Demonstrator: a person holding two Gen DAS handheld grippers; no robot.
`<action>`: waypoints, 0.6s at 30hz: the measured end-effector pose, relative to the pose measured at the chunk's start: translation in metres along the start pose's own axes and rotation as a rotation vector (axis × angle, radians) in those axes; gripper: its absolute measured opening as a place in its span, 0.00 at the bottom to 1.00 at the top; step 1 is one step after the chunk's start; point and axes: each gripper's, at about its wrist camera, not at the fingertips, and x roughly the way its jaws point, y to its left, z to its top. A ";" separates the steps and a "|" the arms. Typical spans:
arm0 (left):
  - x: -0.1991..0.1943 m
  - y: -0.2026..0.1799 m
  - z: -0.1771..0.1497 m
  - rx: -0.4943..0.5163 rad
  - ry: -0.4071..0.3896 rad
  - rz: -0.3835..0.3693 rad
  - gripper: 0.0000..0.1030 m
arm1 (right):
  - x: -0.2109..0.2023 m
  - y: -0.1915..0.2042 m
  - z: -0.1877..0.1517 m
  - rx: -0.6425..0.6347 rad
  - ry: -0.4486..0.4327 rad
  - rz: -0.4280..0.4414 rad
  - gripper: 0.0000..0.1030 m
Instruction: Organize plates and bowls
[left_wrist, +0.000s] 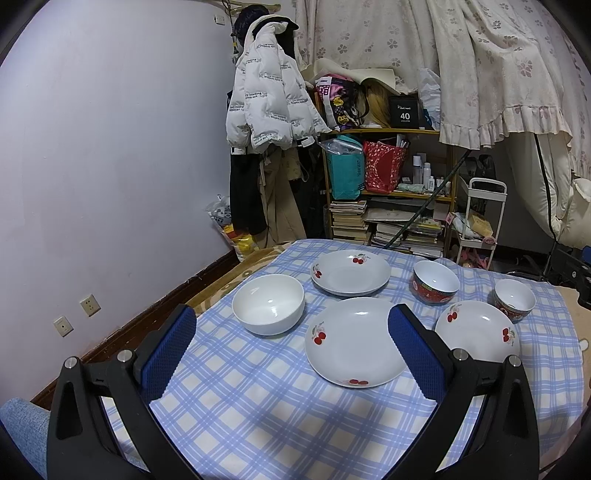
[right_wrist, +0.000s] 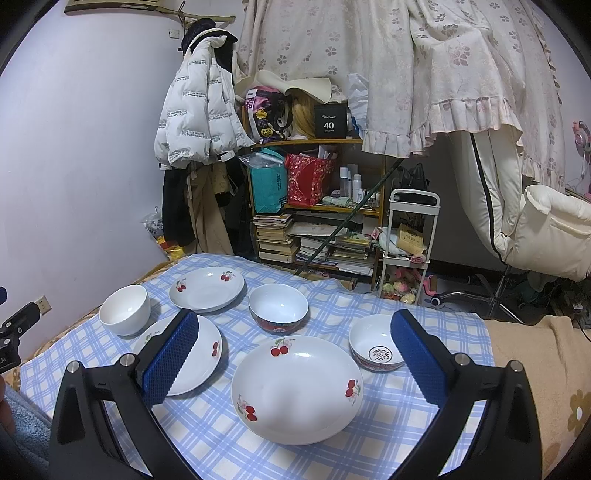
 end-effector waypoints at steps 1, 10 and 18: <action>0.000 0.000 0.000 0.000 -0.001 0.000 0.99 | 0.000 0.000 0.000 0.000 0.000 0.000 1.00; 0.000 0.000 0.000 0.000 0.001 -0.001 0.99 | -0.002 0.000 0.006 0.001 0.002 0.000 1.00; 0.000 0.000 -0.001 0.002 -0.001 -0.001 0.99 | 0.001 0.000 0.000 0.001 0.002 0.000 1.00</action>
